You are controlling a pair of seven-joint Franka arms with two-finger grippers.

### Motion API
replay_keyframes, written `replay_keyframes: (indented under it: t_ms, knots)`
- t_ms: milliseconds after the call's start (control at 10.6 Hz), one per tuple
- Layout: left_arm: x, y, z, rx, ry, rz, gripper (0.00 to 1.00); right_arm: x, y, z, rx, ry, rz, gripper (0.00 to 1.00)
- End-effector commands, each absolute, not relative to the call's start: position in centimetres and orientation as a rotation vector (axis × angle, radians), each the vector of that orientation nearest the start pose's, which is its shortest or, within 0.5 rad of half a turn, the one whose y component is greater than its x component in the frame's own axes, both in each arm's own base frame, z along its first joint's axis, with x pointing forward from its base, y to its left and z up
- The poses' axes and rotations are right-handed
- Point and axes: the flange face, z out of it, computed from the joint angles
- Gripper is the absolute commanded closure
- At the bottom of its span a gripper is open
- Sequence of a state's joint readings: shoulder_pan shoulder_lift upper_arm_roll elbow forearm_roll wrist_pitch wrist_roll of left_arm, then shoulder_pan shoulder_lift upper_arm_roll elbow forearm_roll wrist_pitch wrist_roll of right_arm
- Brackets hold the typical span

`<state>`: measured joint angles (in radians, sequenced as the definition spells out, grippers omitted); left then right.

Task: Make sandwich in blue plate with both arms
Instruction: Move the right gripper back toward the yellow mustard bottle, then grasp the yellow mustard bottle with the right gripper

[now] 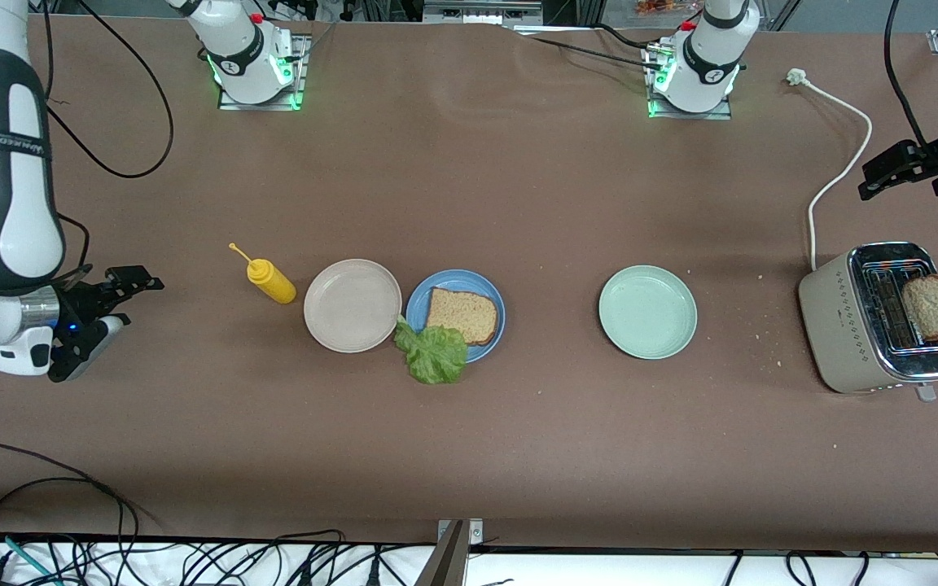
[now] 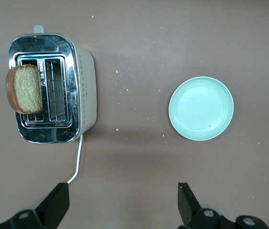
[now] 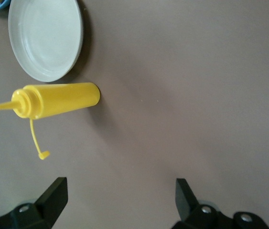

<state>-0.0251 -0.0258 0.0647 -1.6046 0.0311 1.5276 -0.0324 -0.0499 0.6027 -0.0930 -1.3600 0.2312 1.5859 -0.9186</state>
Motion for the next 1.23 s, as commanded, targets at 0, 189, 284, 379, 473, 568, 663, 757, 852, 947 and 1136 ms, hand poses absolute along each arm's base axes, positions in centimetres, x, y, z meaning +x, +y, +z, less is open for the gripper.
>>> replay_keyframes:
  t_ms: [0, 189, 284, 379, 473, 568, 663, 757, 852, 947, 1136]
  knots:
    - [54.2, 2.9, 62.3, -3.081, -0.088, 0.079, 0.00, 66.2, -6.3, 27.6, -2.320, -1.264, 0.166, 0.00]
    - [54.2, 2.8, 62.2, -3.080, -0.087, 0.081, 0.00, 65.7, -5.9, 24.6, -2.154, -1.395, 0.086, 0.00]
    - [54.2, 2.8, 62.2, -3.080, -0.087, 0.081, 0.00, 65.3, -5.6, 23.2, -2.035, -1.460, 0.006, 0.00]
    - [54.2, 3.0, 62.2, -3.084, -0.092, 0.079, 0.00, 65.2, -5.1, 22.2, -1.919, -1.536, -0.084, 0.00]
    - [54.2, 3.3, 62.2, -3.086, -0.101, 0.082, 0.00, 64.7, -4.4, 21.5, -1.814, -1.575, -0.132, 0.00]
    - [54.2, 3.1, 62.2, -3.080, -0.097, 0.082, 0.00, 63.9, -3.6, 20.4, -1.720, -1.579, -0.174, 0.00]
    - [54.2, 3.0, 62.1, -3.078, -0.092, 0.084, 0.00, 63.4, -2.9, 19.6, -1.633, -1.586, -0.234, 0.00]
    - [54.2, 3.1, 62.1, -3.080, -0.094, 0.084, 0.00, 62.7, -2.8, 18.9, -1.573, -1.609, -0.265, 0.00]
    - [54.3, 3.1, 62.0, -3.079, -0.094, 0.086, 0.00, 62.2, -2.7, 18.5, -1.514, -1.646, -0.291, 0.00]
    - [54.3, 3.1, 62.0, -3.079, -0.097, 0.086, 0.00, 61.9, -2.6, 18.2, -1.465, -1.674, -0.329, 0.00]
    - [54.3, 3.2, 62.1, -3.082, -0.097, 0.084, 0.00, 61.7, -1.9, 17.6, -1.384, -1.678, -0.405, 0.00]
